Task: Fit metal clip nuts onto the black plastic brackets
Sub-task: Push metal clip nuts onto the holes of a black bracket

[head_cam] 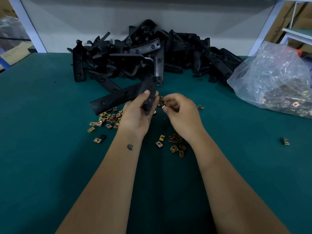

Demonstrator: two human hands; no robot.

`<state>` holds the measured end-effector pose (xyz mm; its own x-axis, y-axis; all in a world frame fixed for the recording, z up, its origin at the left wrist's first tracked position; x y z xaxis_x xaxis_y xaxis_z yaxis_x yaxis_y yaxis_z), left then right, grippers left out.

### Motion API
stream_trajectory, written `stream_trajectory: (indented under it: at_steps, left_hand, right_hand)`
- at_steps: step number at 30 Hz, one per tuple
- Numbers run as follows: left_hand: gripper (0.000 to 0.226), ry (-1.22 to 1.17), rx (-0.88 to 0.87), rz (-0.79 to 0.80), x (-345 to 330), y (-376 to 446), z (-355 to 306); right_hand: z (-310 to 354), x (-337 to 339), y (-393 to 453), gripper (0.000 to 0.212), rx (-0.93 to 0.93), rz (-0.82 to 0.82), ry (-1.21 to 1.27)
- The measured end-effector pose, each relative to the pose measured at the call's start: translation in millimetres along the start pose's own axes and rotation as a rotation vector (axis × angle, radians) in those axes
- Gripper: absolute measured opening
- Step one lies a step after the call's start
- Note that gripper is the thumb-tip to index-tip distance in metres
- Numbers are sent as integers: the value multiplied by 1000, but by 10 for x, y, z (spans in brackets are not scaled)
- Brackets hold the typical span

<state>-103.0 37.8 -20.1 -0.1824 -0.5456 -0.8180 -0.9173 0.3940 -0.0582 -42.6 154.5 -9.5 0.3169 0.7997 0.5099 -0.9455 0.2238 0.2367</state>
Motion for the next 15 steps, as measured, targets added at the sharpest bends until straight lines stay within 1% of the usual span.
stream_trajectory:
  at_steps: [2,4,6,8,9,15]
  left_hand:
    - [26,11,18,8,-10,1,28]
    - [30,18,32,9,-13,0,57]
    - [24,60,52,5,-15,-2,85]
    - [10,95,71,18,-22,-7,101]
    - [6,92,80,27,-28,-13,106]
    - [10,74,113,68,-60,-58,118]
  right_hand:
    - [25,12,3,28,-25,-51,206]
    - [34,17,0,23,-67,-85,408]
    - [34,15,2,16,-121,-105,649]
    - [26,10,8,13,-162,-114,850]
    - [18,10,14,14,-175,-117,918]
    - [-34,16,30,15,-219,-100,1146]
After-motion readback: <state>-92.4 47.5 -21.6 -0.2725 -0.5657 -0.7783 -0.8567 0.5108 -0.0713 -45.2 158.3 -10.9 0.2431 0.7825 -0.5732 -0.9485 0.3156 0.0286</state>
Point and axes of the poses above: each hand's wrist, its own y-axis towards the middle knuckle, its own x-axis out of the back of the hand, z = x × y, the point moved 2 cm from there along y, towards the middle knuckle, and after that the axes turned 7 degrees about z, right-handed, at the moved point
